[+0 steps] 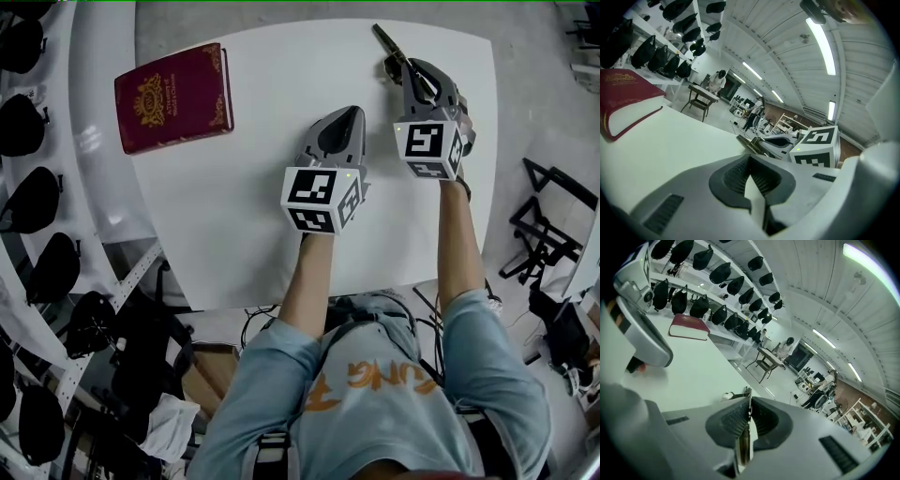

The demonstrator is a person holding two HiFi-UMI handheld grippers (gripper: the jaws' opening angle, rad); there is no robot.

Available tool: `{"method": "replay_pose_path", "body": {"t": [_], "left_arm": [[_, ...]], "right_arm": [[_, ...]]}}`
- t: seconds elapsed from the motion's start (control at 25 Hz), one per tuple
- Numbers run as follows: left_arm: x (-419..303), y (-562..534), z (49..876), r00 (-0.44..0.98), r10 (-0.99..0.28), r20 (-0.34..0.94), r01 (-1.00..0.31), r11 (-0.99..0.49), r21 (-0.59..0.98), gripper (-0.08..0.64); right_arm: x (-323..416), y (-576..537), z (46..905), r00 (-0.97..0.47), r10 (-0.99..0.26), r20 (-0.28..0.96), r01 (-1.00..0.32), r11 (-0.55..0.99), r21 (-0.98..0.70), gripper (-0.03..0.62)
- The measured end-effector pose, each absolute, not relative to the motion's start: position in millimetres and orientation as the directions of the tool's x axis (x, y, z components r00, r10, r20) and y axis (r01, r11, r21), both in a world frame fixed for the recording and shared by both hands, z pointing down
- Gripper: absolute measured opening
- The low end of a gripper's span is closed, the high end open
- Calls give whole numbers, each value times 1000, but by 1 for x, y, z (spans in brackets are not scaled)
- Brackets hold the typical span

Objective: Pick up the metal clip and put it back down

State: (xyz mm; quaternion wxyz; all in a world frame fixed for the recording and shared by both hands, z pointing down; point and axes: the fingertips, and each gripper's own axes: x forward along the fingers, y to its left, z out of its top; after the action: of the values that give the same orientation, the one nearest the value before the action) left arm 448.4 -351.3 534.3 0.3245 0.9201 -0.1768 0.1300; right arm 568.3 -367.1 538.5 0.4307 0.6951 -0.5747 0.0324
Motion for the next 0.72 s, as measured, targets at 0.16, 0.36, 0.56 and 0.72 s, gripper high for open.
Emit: {"method": "replay_pose_path", "body": {"t": [0.16,0.36,0.56,0.72], "left_arm": [[446,-352,538,899,-238,369,-418,-722,552,21],[438,-354,539,889,-249,384,-435,-720,541,21],[431,-353,536,881,-261,395,-450,-719,530,21],[427,-346,537,873,-260,412,-459,-722,518,21]], "right_arm": [[564,-369,543,325,-775,543,-823,51,565,34],[556,-366,551,301,-774,557,-830,74,552,34],[550,-363,555,249,-776,579,-899,38,437,65],[549,-357,554,213,-790,575,-954,-39,299,84]]}}
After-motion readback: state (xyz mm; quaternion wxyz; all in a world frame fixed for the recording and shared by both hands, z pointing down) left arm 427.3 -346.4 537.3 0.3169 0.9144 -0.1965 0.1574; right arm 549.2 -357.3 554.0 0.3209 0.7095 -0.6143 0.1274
